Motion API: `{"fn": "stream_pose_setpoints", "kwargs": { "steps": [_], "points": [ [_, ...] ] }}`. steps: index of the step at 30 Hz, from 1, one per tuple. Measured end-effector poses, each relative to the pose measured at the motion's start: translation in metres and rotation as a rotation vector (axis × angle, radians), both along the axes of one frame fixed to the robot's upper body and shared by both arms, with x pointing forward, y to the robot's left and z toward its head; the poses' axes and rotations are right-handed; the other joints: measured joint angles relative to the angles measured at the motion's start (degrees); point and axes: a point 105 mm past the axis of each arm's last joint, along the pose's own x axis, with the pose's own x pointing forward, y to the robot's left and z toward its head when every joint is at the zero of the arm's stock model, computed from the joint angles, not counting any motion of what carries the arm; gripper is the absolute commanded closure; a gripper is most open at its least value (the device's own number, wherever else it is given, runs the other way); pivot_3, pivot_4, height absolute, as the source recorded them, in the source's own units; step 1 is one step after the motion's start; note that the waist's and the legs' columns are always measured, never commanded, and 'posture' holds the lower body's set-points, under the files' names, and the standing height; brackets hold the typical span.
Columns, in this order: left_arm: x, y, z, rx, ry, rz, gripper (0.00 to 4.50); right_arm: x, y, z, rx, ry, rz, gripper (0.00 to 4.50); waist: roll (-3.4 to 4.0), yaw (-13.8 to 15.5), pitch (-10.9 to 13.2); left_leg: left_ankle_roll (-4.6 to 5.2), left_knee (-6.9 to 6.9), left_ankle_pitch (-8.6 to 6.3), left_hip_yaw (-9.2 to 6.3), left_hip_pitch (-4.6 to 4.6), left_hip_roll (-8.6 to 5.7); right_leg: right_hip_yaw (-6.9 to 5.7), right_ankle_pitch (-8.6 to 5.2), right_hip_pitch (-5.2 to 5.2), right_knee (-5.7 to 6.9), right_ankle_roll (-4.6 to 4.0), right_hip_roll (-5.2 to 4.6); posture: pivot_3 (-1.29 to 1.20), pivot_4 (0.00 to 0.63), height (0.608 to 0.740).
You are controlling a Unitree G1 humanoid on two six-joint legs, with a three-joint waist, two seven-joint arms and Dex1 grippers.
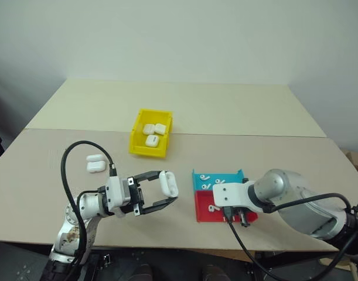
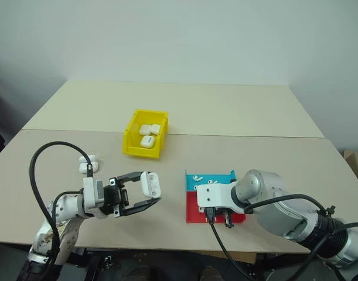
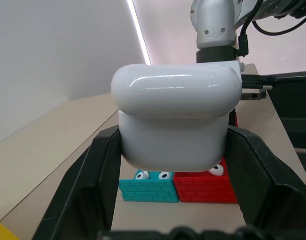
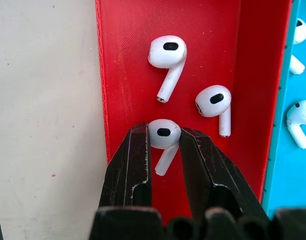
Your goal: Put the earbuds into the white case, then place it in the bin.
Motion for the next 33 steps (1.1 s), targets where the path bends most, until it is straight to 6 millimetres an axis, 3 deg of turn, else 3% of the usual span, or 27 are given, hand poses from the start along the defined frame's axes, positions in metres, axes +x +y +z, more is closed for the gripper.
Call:
{"fn": "stream_pose_setpoints", "kwargs": {
  "steps": [3, 6, 12, 15, 19, 22, 28, 33],
  "points": [
    [0.001, -0.001, 0.003, -0.008, -0.01, -0.006, 1.72, 0.0, 0.001, 0.009, 0.024, -0.018, -0.004, 3.77, 0.0, 0.01, 0.0, 0.0, 0.0, 0.0, 0.0, -0.01, 0.0, 0.0, 0.0, -0.01, 0.0, 0.0, 0.0, 0.0, 0.15, 0.74],
    [0.005, -0.006, 0.013, -0.055, -0.007, -0.02, 1.72, 0.004, -0.006, 0.035, 0.078, -0.056, -0.058, 3.77, 0.01, 0.04, 0.02, 0.0, 0.0, 0.0, 0.0, -0.07, 0.0, 0.0, 0.01, -0.05, 0.0, 0.01, -0.01, 0.0, 0.15, 0.74],
    [0.006, -0.018, 0.05, -0.188, 0.0, -0.093, 1.72, 0.011, -0.016, 0.136, 0.316, -0.296, -0.099, 3.77, 0.0, 0.14, 0.02, 0.03, -0.01, -0.02, -0.07, -0.19, 0.0, -0.06, 0.01, -0.06, -0.1, 0.02, 0.0, 0.0, 0.15, 0.74],
    [0.001, -0.025, 0.075, -0.283, 0.031, -0.173, 1.72, 0.006, -0.013, 0.188, 0.569, -0.407, -0.066, 3.77, -0.02, -0.01, 0.04, 0.03, 0.0, -0.02, -0.09, -0.24, -0.01, -0.06, 0.03, -0.09, -0.09, 0.05, 0.0, 0.0, 0.15, 0.74],
    [-0.004, -0.029, 0.093, -0.329, 0.03, -0.233, 1.72, -0.013, -0.012, 0.229, 0.891, -0.494, 0.038, 3.77, -0.03, 0.03, 0.03, 0.03, 0.01, -0.02, -0.15, -0.24, -0.02, -0.1, 0.04, -0.03, -0.1, 0.05, 0.02, 0.0, 0.15, 0.74],
    [-0.004, -0.034, 0.099, -0.312, 0.028, -0.257, 1.72, -0.026, -0.007, 0.24, 1.078, -0.497, 0.12, 3.77, -0.02, 0.01, 0.03, 0.03, 0.01, -0.01, -0.16, -0.24, -0.02, -0.1, 0.05, -0.02, -0.08, 0.05, 0.03, 0.0, 0.15, 0.74],
    [-0.009, -0.038, 0.1, -0.291, 0.06, -0.311, 1.72, -0.042, 0.009, 0.237, 1.383, -0.399, 0.276, 3.77, -0.01, -0.16, 0.03, 0.03, -0.01, -0.01, -0.17, -0.24, -0.02, -0.09, 0.05, -0.03, -0.07, 0.06, 0.04, 0.0, 0.15, 0.74],
    [-0.01, -0.041, 0.098, -0.287, 0.073, -0.325, 1.72, -0.047, 0.024, 0.224, 1.467, -0.371, 0.394, 3.77, 0.0, -0.13, 0.03, 0.03, 0.01, -0.01, -0.18, -0.25, -0.04, -0.1, 0.05, -0.02, -0.09, 0.07, 0.03, 0.0, 0.15, 0.74]
  ]
}}
